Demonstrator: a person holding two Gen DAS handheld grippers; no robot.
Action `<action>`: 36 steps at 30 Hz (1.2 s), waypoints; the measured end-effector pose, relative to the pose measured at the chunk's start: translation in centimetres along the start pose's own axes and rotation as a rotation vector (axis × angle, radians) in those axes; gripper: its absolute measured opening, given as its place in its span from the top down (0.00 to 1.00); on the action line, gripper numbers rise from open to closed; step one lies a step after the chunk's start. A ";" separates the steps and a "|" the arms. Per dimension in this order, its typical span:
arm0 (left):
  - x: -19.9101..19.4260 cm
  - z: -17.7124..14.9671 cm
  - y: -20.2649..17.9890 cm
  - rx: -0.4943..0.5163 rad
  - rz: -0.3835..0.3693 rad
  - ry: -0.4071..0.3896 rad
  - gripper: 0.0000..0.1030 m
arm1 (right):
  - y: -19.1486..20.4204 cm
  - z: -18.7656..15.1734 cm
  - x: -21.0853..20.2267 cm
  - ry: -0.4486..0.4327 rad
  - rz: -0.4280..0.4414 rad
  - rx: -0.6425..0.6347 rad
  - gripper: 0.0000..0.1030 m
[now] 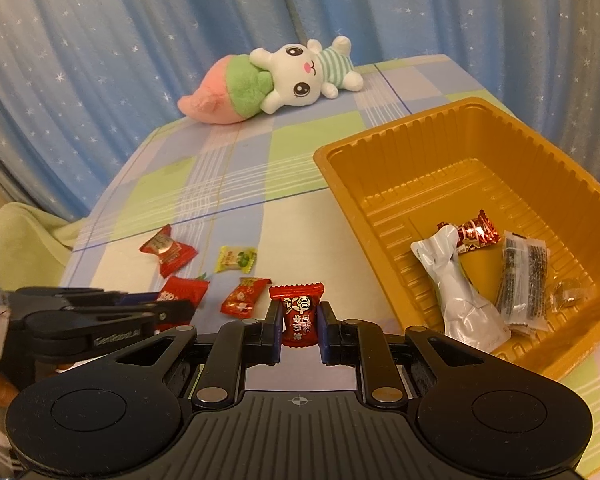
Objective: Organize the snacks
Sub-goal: 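Carry both red candies over the orange tray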
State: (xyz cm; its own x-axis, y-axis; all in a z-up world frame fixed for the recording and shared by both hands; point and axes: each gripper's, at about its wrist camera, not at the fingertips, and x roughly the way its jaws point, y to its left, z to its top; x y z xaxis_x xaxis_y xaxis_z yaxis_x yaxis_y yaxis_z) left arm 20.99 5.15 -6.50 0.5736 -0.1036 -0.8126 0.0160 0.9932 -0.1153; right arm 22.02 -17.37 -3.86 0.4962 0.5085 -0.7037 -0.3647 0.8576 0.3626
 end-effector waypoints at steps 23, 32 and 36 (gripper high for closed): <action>-6.3 0.7 -10.3 0.027 -0.076 -0.114 0.80 | -5.7 -1.2 -7.7 -0.067 -0.005 0.043 0.82; -5.5 2.1 -15.4 0.033 -0.096 -0.145 0.80 | -11.4 -0.3 -10.6 -0.110 -0.054 0.067 0.82; -5.1 2.7 -17.0 0.034 -0.081 -0.157 0.80 | -13.6 0.6 -11.2 -0.124 -0.065 0.066 0.82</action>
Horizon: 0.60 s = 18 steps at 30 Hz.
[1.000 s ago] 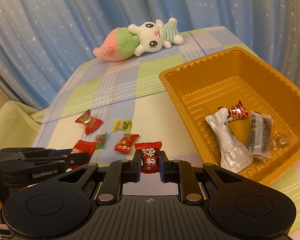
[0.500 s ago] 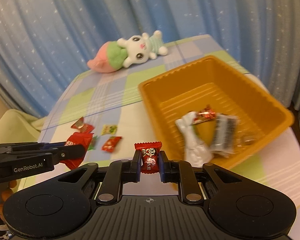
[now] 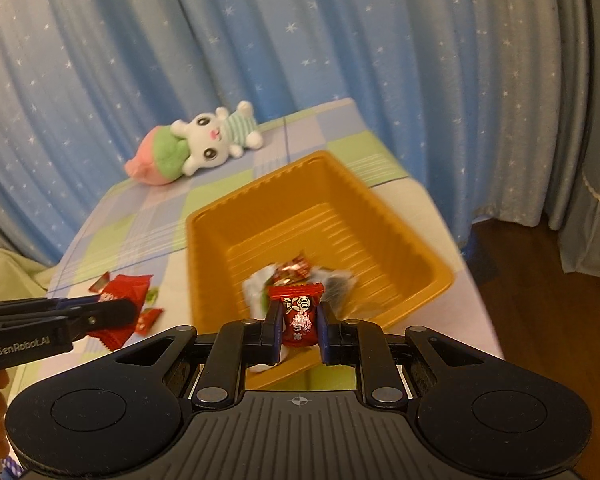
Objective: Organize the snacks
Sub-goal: 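Carry both red candies over the orange tray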
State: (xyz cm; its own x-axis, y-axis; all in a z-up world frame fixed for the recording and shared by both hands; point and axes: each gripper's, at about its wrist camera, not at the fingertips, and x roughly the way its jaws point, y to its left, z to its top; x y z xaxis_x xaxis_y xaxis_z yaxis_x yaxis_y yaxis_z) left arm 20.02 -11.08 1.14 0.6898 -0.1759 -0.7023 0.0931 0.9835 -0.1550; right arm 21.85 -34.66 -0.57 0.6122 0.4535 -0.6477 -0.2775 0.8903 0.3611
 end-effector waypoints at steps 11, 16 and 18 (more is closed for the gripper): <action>2.2 1.7 -1.6 -0.029 0.041 -0.002 0.80 | -3.5 2.8 2.1 0.002 0.007 -0.039 0.82; 3.3 2.2 -1.9 -0.035 0.054 0.008 0.80 | -4.0 3.8 4.2 0.026 0.017 -0.058 0.82; 3.7 2.4 -2.0 -0.038 0.061 0.012 0.80 | -4.1 4.2 5.1 0.034 0.023 -0.066 0.82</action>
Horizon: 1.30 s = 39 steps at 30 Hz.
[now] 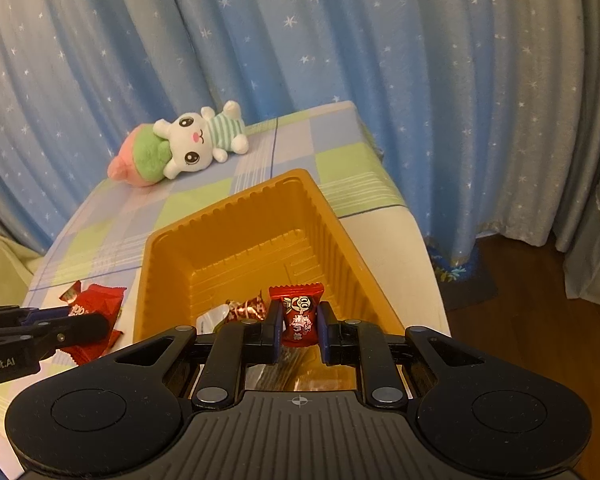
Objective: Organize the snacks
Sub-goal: 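Carry both red candies over the orange tray, then open both grippers to drop the red candies into the tray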
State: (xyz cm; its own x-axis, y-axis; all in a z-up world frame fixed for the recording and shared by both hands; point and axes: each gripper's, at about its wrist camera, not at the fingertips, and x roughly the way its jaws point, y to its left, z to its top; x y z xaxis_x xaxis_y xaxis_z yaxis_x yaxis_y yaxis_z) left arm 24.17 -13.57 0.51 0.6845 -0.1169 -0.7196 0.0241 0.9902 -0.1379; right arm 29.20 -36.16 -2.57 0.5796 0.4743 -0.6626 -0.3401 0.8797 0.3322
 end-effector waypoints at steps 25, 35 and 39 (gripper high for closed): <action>3.2 1.1 1.1 -0.043 0.042 0.039 0.80 | -0.1 3.5 5.4 0.016 0.054 -0.005 0.80; 3.9 1.2 1.0 -0.039 0.046 0.051 0.80 | -0.6 1.9 5.1 0.060 0.049 0.014 0.62; 4.6 1.4 0.9 -0.029 0.045 0.055 0.80 | -0.8 1.6 4.9 0.066 0.048 0.028 0.57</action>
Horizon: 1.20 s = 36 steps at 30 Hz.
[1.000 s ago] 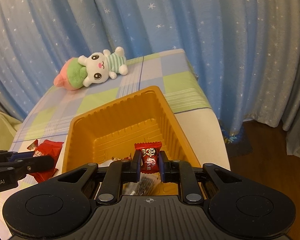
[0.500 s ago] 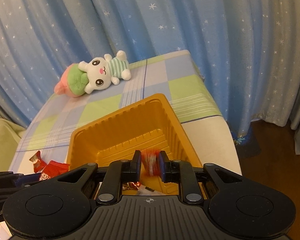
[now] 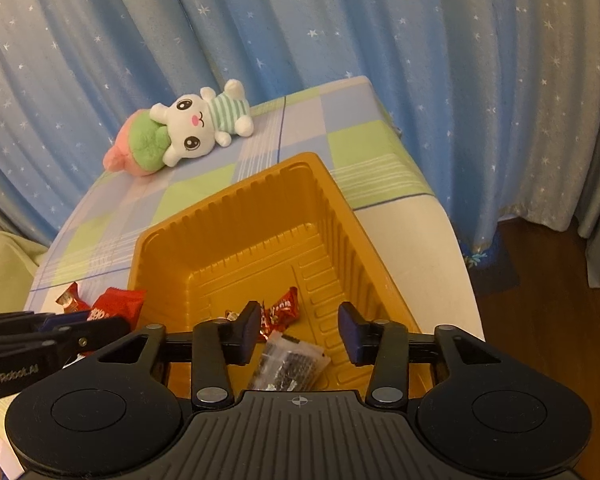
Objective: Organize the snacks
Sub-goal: 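Open both grippers to drop the red candies into the tray, then move both open tools back toward the remaining candies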
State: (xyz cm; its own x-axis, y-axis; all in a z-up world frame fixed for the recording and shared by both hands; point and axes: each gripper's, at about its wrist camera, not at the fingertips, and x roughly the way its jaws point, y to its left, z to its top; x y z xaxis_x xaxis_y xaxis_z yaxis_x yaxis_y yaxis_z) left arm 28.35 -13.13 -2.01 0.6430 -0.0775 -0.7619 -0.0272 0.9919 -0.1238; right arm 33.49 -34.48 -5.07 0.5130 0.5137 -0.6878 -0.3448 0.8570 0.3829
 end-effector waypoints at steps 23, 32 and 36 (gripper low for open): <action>0.2 0.8 0.0 0.013 -0.009 0.000 0.58 | 0.6 -0.5 -2.4 -0.018 -0.004 0.019 0.37; -2.3 -0.9 -0.8 0.018 -0.043 0.011 0.46 | 1.5 -1.8 -4.3 -0.011 -0.013 -0.008 0.33; -3.4 -1.8 -0.8 0.011 -0.042 0.019 0.44 | 1.8 -2.5 -5.2 -0.007 -0.015 -0.013 0.31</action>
State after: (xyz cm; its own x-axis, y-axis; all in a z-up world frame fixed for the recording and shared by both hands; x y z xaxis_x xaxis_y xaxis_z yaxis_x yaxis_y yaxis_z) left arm 24.81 -13.87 -0.50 0.6291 -0.1204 -0.7680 0.0080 0.9889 -0.1486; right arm 28.24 -35.72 -2.37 0.5237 0.5012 -0.6889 -0.3473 0.8640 0.3645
